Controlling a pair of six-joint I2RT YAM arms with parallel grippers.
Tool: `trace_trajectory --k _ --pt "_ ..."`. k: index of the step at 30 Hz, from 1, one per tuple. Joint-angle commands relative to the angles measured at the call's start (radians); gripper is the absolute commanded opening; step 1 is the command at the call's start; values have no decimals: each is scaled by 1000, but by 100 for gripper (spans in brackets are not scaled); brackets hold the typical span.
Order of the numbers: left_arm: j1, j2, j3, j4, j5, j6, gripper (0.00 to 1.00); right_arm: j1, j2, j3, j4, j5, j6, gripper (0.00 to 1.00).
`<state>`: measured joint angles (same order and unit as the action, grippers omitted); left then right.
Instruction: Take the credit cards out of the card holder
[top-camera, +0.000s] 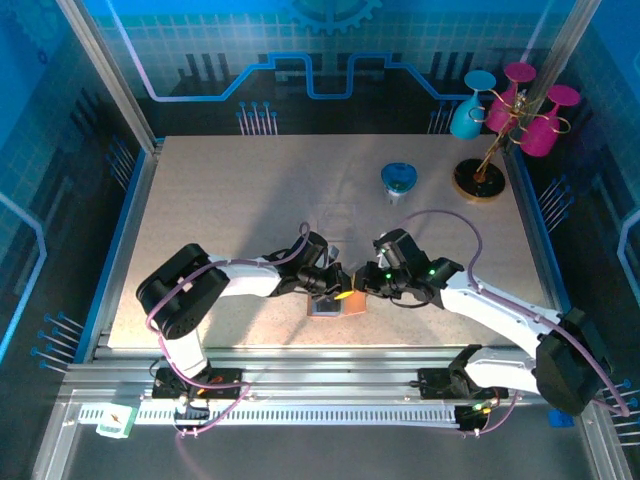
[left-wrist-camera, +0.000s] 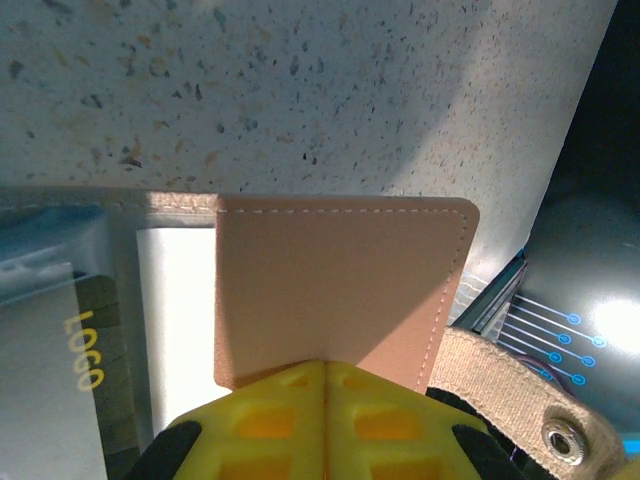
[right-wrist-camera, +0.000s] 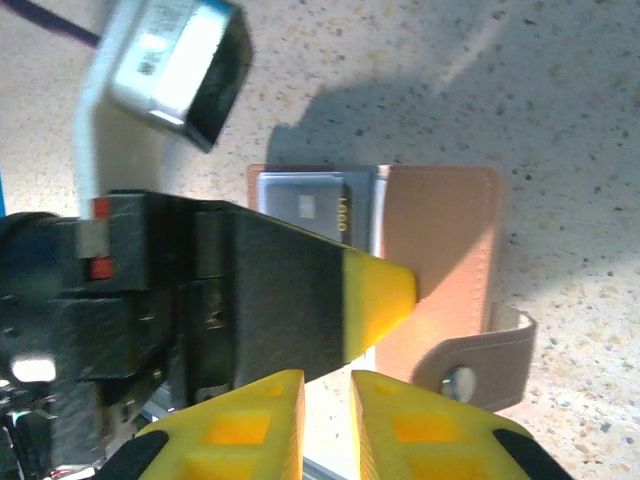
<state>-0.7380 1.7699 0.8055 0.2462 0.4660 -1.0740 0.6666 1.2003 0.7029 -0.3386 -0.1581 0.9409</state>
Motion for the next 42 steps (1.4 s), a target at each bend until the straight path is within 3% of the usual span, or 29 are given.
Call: trace_trajectory --k 1,13,26,33,37,42 --pt "0 -19 -18 7 -1 -6 7 -19 19 -17 0 -8 -22 19" --pt "54 -180 -95 -25 -54 18 7 -33 134 -13 51 -69 -65 18" --pt "65 -285 -99 -369 -233 179 7 -41 283 22 133 -173 -83 18" --pt "64 -238 -109 -343 -201 178 7 -42 340 17 164 -194 -91 17" --pt "58 -245 -100 -408 -284 194 6 -43 364 7 171 -175 -98 17" --pt "60 -214 -101 -387 -259 191 6 -42 393 -10 197 -160 -115 16"
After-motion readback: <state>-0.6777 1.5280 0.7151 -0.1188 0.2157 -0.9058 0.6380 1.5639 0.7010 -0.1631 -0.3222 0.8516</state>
